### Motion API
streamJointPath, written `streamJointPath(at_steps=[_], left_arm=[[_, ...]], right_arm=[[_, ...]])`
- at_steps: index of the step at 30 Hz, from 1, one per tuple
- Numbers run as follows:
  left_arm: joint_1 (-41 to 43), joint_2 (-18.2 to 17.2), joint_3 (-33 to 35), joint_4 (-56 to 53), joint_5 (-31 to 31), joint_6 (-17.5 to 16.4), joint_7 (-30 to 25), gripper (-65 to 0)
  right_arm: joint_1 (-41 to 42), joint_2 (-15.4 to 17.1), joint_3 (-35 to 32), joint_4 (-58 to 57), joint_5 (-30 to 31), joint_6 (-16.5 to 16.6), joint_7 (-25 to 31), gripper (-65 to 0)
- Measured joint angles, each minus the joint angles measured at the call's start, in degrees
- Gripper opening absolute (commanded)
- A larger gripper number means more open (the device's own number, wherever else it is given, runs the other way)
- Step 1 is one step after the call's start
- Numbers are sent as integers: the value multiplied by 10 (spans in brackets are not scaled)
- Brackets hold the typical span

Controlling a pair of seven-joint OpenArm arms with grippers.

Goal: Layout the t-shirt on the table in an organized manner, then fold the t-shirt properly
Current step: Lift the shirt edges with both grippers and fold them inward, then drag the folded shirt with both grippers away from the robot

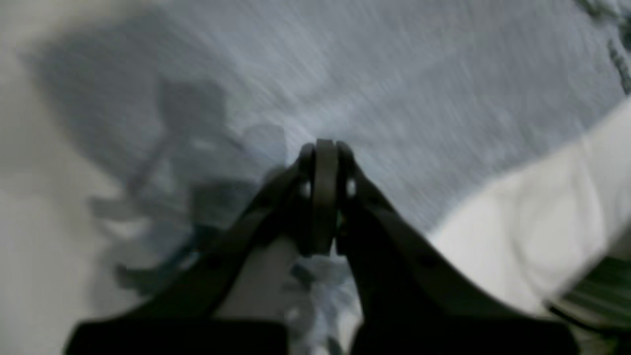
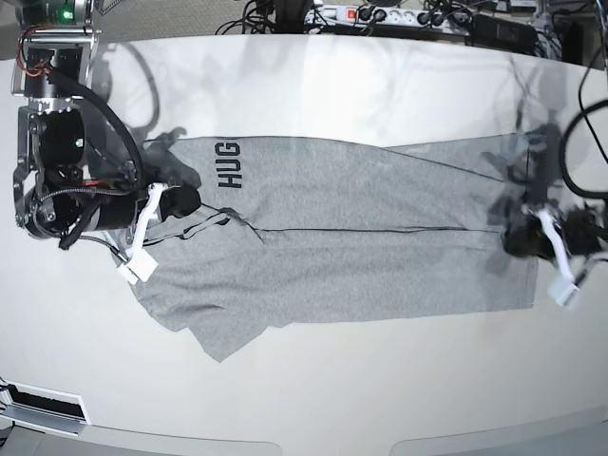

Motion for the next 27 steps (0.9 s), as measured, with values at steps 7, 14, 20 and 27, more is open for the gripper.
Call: streamJointPath(at_steps=[7,14,20,27], left_arm=[[84,-12,8,45,31,0,-2,-650],[148,-24,10,76,73,0,-51,-650],[165,-9,9,78,189,36,-172,-650],[146,21,7,77,237,50,-221,-650]], right_arm=[[-4,11,0,0,-43,0,41,-650],[-3,13,-25,0,7,0,9,-650],[-5,15,-121,0,-204,1,136,-650],[-11,15,-157,0,-365,-83,229,-650]])
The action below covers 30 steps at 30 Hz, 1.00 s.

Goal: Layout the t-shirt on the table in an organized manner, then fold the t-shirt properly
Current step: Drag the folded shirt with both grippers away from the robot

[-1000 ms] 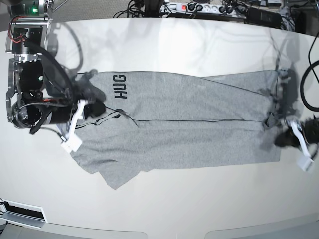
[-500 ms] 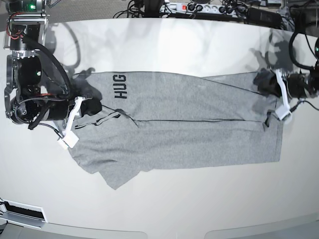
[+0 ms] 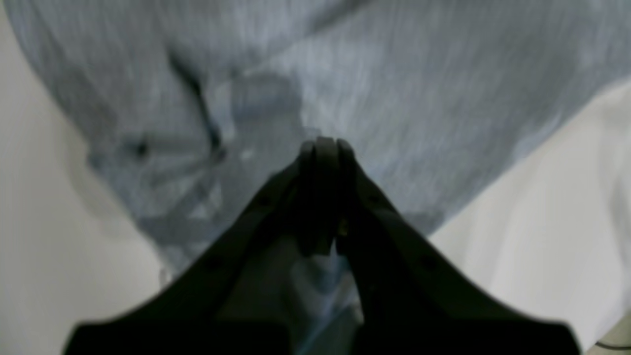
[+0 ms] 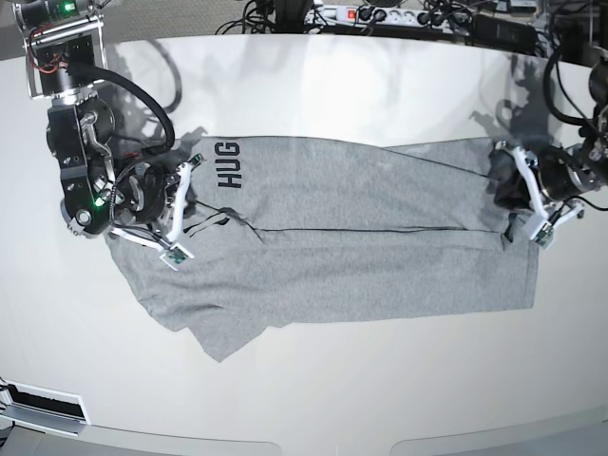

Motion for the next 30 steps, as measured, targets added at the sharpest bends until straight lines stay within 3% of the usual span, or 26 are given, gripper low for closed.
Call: streamJointPath(at_steps=[6,9,13,15,21,30], left_arm=[[7,6,1,-7,4,0,-30,-650],[4,11,0,-13,18,0,-32,-650],[4,28,2,-60,22,-1,-48,-650],[4,24,13,-70,26,-21,-19,-650],[-1,-5,76,-65,19,-35,0,-650],[47,-53,82,-48,-7,-35,-2,-650]], right_arm=[[-13,2,3,0,-30,-47,13,-650],[-23,7,4,0,-23,-32,30,-650],[-61,8,4,0,-33,0,109,-650],[-74,6,4,0,-34,1,129,-650],[-83,6,5,5,-29,2,64,-650],[-152,43,7,66,5,26,45,-650]])
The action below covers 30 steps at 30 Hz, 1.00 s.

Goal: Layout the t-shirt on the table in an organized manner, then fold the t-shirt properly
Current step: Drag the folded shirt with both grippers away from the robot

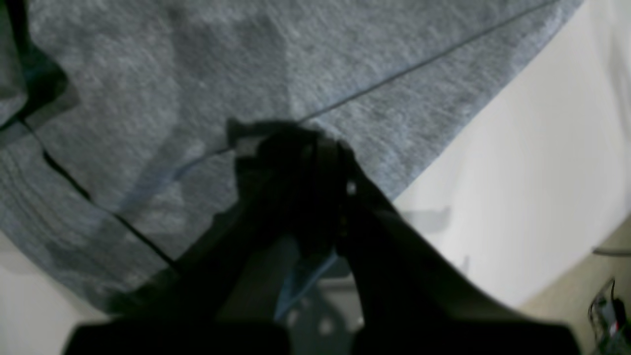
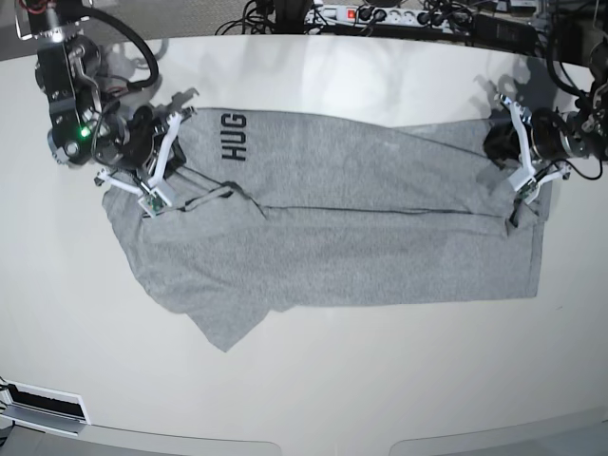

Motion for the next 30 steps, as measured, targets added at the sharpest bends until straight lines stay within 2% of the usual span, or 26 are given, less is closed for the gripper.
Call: streamJointPath(at_steps=[5,13,18,23,30], left_arm=[[49,-23,0,48,-8,-3,24,-650],[133,-39,0,126,-17,-10,65,-650],[137,-50,1,134,-17,-11,71,-650],[134,-59,2,134,11,-7,59,-650],[134,-71,2,134,6,-15,46,-650]], right_arm=[[-56,24,0,60,37,3,-40,-650],[-104,31,0,87,37,-8,-46,-650],[-107,31,0,89,41,-21,-64,-650],[-106,31,0,93,52,-35,-103,-650],[-109,37,0,94,63,-75,-120,-650]])
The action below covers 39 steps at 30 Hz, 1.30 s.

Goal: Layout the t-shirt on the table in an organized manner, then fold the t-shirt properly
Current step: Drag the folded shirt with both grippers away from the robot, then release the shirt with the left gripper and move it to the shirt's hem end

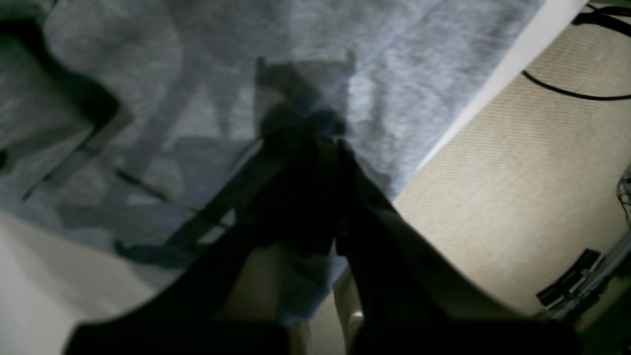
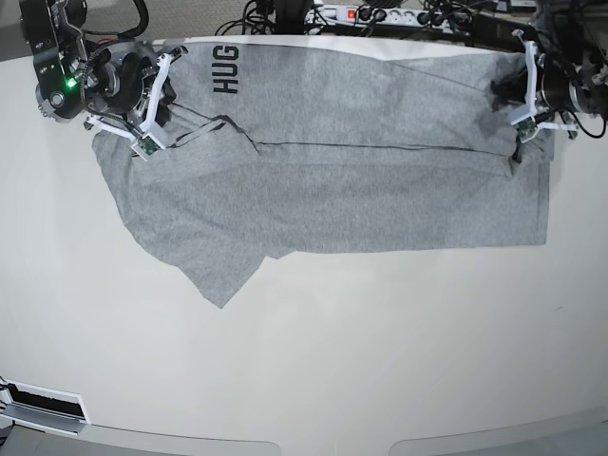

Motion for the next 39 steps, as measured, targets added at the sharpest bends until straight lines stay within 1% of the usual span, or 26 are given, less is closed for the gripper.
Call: streamJointPath(at_steps=[3,5,11,15,17,18,21,24,28,30,32,34,36,38,39], left_arm=[[0,0,0,0,-11,0,16,-650],[0,0,0,0,-30,0,22,-650],[0,0,0,13,-32,0,25,-650],[0,0,0,35,-32,0,52,-650],[1,-3,0,54,-41,3,55,-650],[0,-7,0,64,-54,17,53,-650],[0,-19,0,90,-76,34,44,-650],[0,-19,0,99,-76,36,39,-650],[0,-19,-4,99,-85,36,38,-650],[1,-17,-23,99,-131,64,31,-650],[2,-16,-61,99,-170,79,24,-650],[-3,-5,-117,99,-187,85,24,-650],[-17,19,-177,90,-215,87,22,-650],[-40,37,-216,59,-242,85,19,-650],[-57,40,-224,35,-253,86,19,-650]], right_arm=[[-12,1,0,3,1,-2,6,-650],[-21,3,2,4,1,-3,13,-650],[-30,3,3,6,0,-5,16,-650],[-30,3,3,6,0,-5,14,-650],[-30,3,3,9,-1,-5,13,-650],[-30,3,3,15,-1,-5,2,-650],[-32,3,-1,44,-20,-8,-30,-650],[-28,9,-3,75,-35,-8,-57,-650],[7,12,-3,104,-37,-10,-58,-650],[36,12,-3,105,-37,-10,-54,-650],[56,13,-3,105,-38,-11,-54,-650],[63,13,-3,105,-36,-10,-57,-650],[68,13,-3,105,-36,-10,-58,-650],[74,13,-3,105,-35,-11,-53,-650],[76,13,-3,105,-33,-19,-45,-650]])
